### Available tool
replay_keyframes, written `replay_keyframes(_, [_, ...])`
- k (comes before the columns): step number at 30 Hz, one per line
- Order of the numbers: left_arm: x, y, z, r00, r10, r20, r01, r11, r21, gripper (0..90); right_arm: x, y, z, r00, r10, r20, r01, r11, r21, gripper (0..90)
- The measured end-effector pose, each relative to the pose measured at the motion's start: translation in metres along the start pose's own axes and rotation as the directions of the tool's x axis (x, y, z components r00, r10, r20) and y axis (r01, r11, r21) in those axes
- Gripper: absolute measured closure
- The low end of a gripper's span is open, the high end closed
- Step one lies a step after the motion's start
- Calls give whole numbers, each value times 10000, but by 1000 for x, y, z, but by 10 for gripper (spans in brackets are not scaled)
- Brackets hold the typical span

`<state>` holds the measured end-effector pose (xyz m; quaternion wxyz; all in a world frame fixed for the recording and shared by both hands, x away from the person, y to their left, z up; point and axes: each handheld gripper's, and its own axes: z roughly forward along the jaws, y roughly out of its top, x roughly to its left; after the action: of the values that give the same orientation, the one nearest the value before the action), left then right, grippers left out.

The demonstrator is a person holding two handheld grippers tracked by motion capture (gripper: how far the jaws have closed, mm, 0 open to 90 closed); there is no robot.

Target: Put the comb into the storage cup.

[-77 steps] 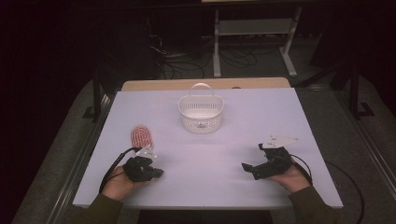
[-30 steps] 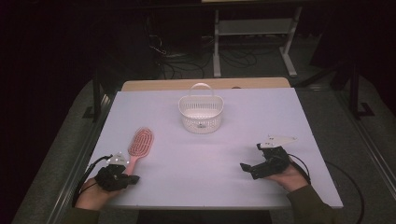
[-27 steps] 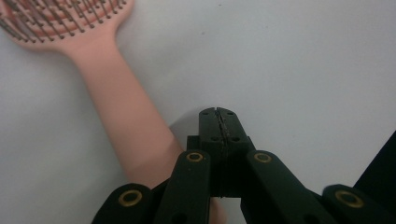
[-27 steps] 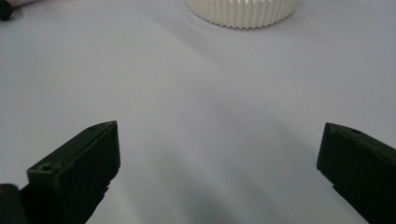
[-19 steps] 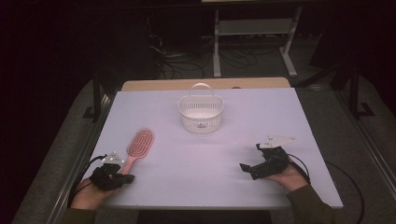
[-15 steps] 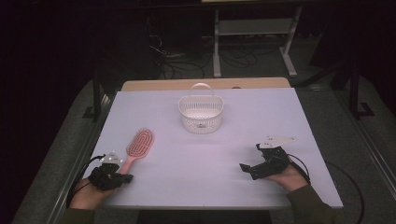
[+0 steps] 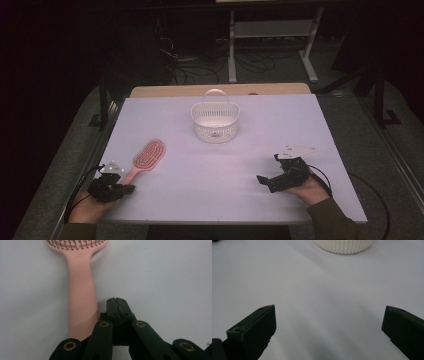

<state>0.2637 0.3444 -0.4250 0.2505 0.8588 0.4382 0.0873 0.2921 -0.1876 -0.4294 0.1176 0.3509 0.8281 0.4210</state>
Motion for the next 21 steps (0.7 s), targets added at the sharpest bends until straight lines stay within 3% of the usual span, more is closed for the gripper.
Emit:
replay_keyframes(7, [8, -4, -3, 9990, -287, -348, 285, 9996, -80, 900, 0, 0, 0, 10000, 13, -12, -13, 10000, 44, 0])
replay_keyframes(12, [8, -4, -3, 9988, -271, -397, 269, 9996, -64, 900, 0, 0, 0, 10000, 19, -18, -19, 10000, 57, 0])
replay_keyframes(16, [6, -2, -5, 9996, -205, -218, 200, 9996, -208, 894, 0, 0, 1, 10000, 14, -22, -14, 10000, 54, 0])
replay_keyframes(21, [-1, 6, -8, 9996, 121, 265, -101, 9970, -764, 844, 0, 0, 1, 10000, 1, -38, 0, 10000, 74, 0])
